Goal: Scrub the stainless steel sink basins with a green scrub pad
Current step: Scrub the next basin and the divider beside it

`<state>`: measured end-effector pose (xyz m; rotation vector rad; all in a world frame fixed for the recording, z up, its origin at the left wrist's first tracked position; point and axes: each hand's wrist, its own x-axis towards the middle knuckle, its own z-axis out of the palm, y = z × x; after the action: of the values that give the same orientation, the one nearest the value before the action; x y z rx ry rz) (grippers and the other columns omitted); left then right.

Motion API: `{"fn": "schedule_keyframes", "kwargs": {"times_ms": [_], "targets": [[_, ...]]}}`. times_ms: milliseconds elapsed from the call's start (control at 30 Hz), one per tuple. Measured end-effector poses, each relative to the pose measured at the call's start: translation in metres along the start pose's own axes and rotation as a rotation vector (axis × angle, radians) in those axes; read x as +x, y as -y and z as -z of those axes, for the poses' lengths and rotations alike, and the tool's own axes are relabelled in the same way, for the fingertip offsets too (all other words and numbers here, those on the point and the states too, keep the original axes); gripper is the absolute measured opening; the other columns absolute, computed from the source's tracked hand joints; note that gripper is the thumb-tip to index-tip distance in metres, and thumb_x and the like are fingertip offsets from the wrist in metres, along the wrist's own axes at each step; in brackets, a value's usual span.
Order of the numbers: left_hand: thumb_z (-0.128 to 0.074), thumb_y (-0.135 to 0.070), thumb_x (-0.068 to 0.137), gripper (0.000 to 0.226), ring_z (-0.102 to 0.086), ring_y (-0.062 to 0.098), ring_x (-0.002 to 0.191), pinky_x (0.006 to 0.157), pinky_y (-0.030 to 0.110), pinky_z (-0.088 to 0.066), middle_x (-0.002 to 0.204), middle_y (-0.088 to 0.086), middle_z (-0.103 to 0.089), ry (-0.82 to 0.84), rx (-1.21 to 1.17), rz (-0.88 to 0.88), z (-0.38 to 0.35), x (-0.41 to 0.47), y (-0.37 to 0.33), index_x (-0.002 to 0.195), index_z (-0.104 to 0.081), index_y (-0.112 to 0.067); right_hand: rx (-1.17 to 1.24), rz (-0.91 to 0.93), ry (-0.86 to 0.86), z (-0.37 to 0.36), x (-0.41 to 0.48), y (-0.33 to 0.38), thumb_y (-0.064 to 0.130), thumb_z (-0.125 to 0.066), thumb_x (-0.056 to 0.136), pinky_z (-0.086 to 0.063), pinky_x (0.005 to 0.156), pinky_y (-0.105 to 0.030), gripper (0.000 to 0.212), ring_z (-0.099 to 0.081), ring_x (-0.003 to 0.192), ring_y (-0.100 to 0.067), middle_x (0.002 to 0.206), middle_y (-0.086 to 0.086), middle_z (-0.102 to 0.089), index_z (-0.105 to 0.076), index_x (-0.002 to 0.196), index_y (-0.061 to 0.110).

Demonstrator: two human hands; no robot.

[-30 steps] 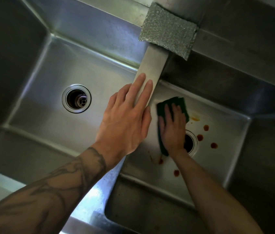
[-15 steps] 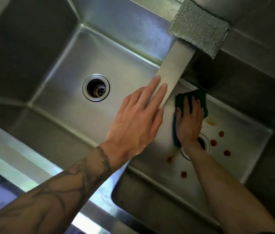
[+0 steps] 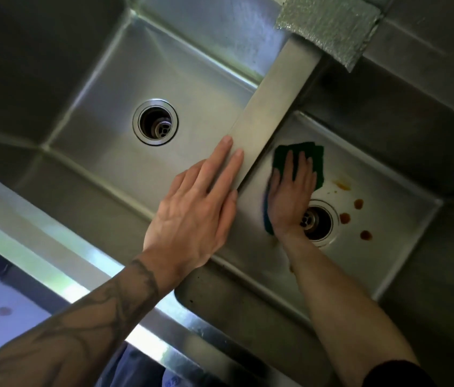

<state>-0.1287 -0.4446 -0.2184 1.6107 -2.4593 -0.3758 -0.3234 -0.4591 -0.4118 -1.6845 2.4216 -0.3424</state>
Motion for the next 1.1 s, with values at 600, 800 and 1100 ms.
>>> {"fn": "schedule_keyframes", "kwargs": {"times_ms": [600,800,1100], "targets": [[-0.043,-0.028,0.114,0.057,-0.051,0.034,0.145,0.117,0.052,-0.048,0.176,0.011,-0.027,0.025,-0.048,0.003,0.004,0.002,-0.003,0.167,-0.035,-0.01,0.065,0.578,0.272,-0.001,-0.116,-0.02,0.037,-0.048,0.109,-0.027,0.125,-0.053,0.055,-0.028,0.155,-0.032,0.165,-0.013,-0.036,-0.04,0.159,0.016],[-0.043,-0.028,0.114,0.056,-0.05,0.035,0.145,0.117,0.052,-0.047,0.176,0.011,-0.027,0.014,-0.044,0.004,0.004,0.002,-0.003,0.166,-0.035,-0.01,0.039,0.288,0.161,-0.001,-0.102,-0.022,0.032,-0.048,0.109,-0.024,0.127,-0.054,0.054,-0.028,0.155,-0.034,0.164,-0.015,-0.036,-0.038,0.159,0.014],[-0.042,-0.027,0.114,0.054,-0.051,0.036,0.144,0.115,0.053,-0.048,0.175,0.011,-0.029,0.007,-0.052,0.005,0.006,0.002,-0.004,0.166,-0.037,-0.01,0.146,0.983,0.447,-0.005,-0.128,-0.025,0.036,-0.049,0.11,-0.029,0.125,-0.05,0.048,-0.036,0.152,-0.029,0.161,-0.006,-0.046,-0.047,0.155,0.022]]}}
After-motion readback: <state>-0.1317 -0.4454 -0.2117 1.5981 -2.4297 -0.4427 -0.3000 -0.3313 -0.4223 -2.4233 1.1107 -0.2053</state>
